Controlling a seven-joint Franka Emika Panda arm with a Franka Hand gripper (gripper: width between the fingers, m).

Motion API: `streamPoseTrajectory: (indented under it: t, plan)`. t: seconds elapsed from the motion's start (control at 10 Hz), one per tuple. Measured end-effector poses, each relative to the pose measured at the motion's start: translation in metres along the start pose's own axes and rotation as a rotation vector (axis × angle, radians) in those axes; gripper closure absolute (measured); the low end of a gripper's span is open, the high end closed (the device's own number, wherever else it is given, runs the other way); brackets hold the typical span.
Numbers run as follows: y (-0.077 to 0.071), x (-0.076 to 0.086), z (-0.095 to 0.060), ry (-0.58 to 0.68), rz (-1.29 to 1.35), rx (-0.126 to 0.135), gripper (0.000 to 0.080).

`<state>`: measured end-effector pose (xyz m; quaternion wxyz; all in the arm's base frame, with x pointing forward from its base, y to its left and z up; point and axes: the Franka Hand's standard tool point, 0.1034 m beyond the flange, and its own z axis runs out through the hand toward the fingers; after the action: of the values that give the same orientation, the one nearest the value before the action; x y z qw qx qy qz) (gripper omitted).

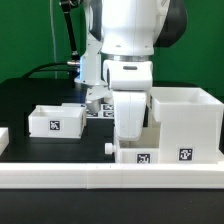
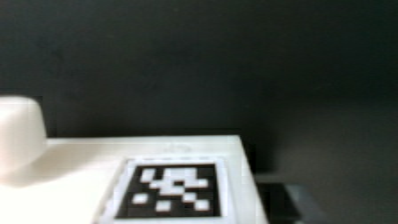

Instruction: Assemble drawer

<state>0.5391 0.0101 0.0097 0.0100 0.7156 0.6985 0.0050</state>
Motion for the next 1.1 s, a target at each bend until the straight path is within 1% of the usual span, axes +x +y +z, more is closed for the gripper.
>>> streamPoseTrajectory:
  t: [0.1, 0.2, 0.3, 0.4, 0.5, 0.6, 0.8, 0.9, 1.0, 1.1]
  plan:
    - [0.000, 0.000, 0.000, 0.000, 0.000, 0.000, 0.0471]
    - [0.000, 0.000, 0.000, 0.000, 0.001, 0.000, 0.0336]
    - [0.001, 0.001, -0.002, -0.001, 0.010, 0.002, 0.0336]
    - [0.002, 0.002, -0.006, -0.001, 0.011, 0.000, 0.0188]
    - [0.004, 0.002, -0.014, -0.004, 0.014, 0.002, 0.0188]
    - [0.005, 0.002, -0.022, -0.007, 0.020, 0.005, 0.0157]
    - [0.010, 0.001, -0.039, -0.012, 0.027, -0.002, 0.0151]
    - [0.012, -0.003, -0.048, -0.017, 0.033, -0.001, 0.0150]
    - [0.016, -0.010, -0.054, -0.021, 0.026, -0.003, 0.0150]
    - [0.021, -0.021, -0.057, -0.024, 0.026, -0.010, 0.0150]
